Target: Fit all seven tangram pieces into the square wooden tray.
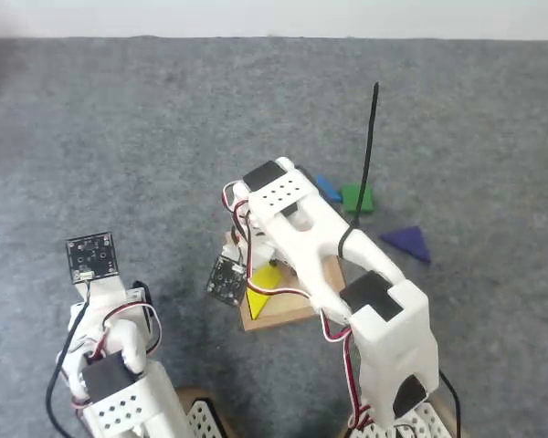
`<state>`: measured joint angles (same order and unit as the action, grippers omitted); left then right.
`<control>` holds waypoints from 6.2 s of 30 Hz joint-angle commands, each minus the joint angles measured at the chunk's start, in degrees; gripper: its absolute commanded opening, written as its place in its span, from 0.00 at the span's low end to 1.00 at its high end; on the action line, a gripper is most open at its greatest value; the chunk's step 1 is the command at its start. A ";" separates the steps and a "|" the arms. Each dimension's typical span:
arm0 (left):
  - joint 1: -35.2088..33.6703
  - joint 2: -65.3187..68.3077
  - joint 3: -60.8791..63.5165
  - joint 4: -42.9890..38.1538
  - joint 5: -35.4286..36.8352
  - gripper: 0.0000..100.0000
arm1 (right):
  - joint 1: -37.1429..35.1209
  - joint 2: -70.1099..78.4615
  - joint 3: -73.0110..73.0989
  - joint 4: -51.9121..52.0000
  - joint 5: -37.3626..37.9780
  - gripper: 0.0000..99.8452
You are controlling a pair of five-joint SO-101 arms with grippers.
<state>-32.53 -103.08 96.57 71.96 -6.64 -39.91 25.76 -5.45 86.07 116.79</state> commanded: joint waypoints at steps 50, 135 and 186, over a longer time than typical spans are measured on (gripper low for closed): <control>-1.32 -1.05 -0.22 0.26 0.44 0.17 | -2.95 -33.71 40.70 -31.60 -114.99 0.24; -1.32 -1.05 -0.22 0.26 0.44 0.17 | 6.20 -17.10 31.12 -36.44 -107.25 0.22; -1.32 -1.05 -0.22 0.26 0.44 0.17 | 7.08 -27.82 35.16 -25.80 -141.89 0.22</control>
<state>-33.49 -103.08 96.57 71.96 -6.64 -29.80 -1.23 34.64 59.34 -25.98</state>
